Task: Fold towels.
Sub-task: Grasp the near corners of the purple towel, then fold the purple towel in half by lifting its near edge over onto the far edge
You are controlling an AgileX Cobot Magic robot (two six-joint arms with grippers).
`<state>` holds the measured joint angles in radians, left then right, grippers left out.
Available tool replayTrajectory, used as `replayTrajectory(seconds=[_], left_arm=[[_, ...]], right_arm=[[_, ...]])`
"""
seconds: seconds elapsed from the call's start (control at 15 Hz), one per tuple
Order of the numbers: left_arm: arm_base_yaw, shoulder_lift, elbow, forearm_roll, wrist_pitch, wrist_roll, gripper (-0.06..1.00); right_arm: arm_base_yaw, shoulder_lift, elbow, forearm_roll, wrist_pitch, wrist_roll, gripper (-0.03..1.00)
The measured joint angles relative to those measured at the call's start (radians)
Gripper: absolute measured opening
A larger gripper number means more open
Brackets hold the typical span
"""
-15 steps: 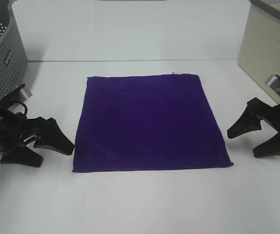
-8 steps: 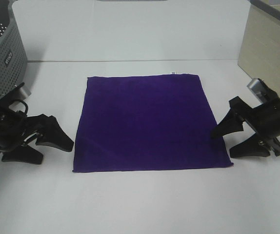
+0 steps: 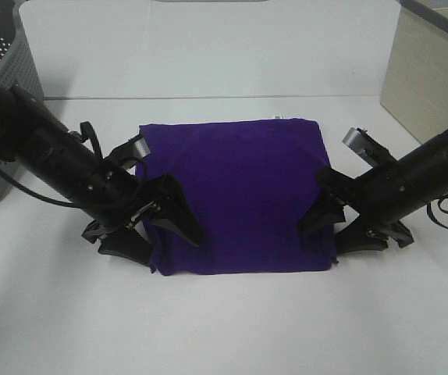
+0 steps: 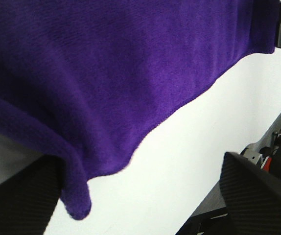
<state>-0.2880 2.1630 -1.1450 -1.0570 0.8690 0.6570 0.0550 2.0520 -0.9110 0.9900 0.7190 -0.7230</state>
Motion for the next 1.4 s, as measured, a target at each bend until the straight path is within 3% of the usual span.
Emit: replayTrajectory(seconds=[0.07,0.33,0.53,0.67,0.73,0.93,1.13,1.4], left_arm=[[-0.008,0.023,-0.061,0.076,0.032,-0.088,0.77],[-0.008,0.051,-0.122,0.162,0.060,-0.198,0.52],[-0.008,0.057,-0.125,0.190,0.054,-0.209,0.33],[-0.008,0.064,-0.125,0.203,0.040,-0.205,0.08],[-0.008,0.067,-0.125,0.194,0.038,-0.190,0.01],[-0.008,0.077,-0.124,0.136,0.039,-0.133,0.00],[-0.008,0.073,-0.123,0.134,0.097,-0.079,0.00],[-0.008,-0.020,-0.122,0.263,0.136,-0.130,0.00]], right_arm=[[0.001,0.000,0.000,-0.011,-0.007,0.010,0.58],[0.001,0.007,0.000,-0.024,-0.027,0.025,0.33],[0.001,0.008,0.002,-0.024,-0.048,0.027,0.18],[0.002,0.010,0.003,-0.024,-0.054,0.027,0.04],[0.002,0.010,0.003,-0.024,-0.053,0.027,0.02],[0.002,0.010,0.003,-0.024,-0.049,0.027,0.02],[0.002,0.010,0.003,-0.022,-0.026,0.038,0.02],[0.002,-0.051,0.015,-0.080,0.026,0.066,0.02]])
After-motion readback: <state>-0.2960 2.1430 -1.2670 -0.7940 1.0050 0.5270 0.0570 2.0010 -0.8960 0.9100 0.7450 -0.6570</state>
